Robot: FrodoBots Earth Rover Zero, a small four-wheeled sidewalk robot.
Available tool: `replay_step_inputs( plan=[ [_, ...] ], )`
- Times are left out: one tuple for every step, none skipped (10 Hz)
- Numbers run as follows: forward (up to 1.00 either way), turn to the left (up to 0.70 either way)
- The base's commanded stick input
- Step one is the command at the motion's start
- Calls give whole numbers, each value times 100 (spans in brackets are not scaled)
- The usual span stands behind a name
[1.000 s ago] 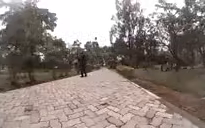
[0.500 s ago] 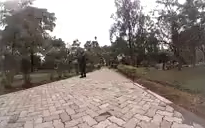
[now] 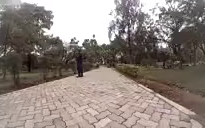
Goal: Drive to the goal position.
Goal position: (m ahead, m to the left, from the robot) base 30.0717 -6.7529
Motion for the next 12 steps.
replay_step_inputs(
  plan=[
    [0, 0],
    [18, 0],
    [57, 0],
    [70, 0],
    [70, 0],
    [70, 0],
    [70, 0],
    [70, 0],
    [70, 0],
    [70, 0],
    [70, 0],
    [70, 0]
  ],
)
